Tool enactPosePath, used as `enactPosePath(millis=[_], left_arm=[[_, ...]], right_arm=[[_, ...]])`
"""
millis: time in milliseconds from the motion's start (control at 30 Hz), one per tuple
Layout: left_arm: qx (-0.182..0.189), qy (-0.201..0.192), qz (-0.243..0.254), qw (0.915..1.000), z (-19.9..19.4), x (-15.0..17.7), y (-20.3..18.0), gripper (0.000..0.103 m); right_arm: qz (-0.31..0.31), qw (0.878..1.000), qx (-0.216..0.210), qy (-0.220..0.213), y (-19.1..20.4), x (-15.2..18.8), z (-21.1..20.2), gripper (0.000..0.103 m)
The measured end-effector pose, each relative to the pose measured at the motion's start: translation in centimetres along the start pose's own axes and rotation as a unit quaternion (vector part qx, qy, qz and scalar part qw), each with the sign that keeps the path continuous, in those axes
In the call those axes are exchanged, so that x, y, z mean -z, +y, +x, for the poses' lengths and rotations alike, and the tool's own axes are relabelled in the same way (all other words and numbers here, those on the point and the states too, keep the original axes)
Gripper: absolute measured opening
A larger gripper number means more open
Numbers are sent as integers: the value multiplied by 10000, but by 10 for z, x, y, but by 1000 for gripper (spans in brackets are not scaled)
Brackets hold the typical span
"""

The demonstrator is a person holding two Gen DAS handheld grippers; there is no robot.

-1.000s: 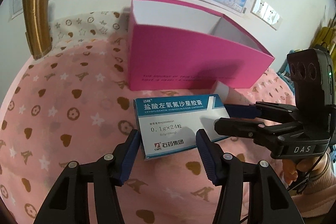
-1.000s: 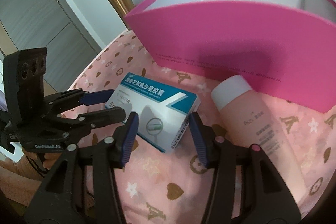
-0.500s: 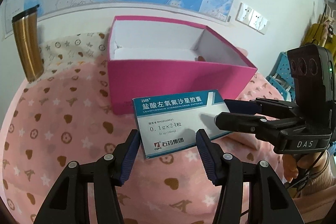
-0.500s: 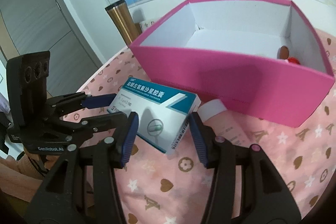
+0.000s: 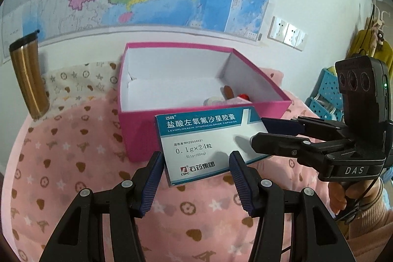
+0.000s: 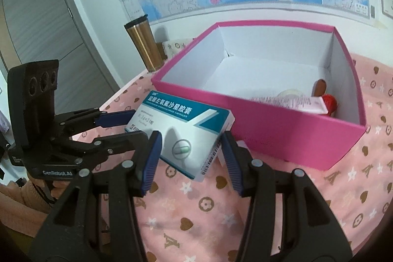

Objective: Organize rigid objects
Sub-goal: 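Lift the medicine box with the left gripper and carry it over the pink box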

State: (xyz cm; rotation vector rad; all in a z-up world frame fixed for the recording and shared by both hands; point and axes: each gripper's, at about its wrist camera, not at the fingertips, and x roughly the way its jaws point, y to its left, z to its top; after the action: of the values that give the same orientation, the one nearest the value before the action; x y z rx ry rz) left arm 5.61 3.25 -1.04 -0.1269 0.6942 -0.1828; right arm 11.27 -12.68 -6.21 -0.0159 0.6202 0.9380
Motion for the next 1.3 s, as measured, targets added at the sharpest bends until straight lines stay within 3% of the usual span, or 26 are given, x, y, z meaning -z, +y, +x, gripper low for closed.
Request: enactPosePath(millis=[500, 1300], left_arm=[[-60, -157, 67, 9998, -1, -23, 2, 55], [-214, -297, 164, 9992, 9, -49, 7, 55]], right_arm=[[-116, 9997, -6, -231, -4, -29, -4, 53], [-55, 9993, 17, -366, -15, -49, 4, 53]])
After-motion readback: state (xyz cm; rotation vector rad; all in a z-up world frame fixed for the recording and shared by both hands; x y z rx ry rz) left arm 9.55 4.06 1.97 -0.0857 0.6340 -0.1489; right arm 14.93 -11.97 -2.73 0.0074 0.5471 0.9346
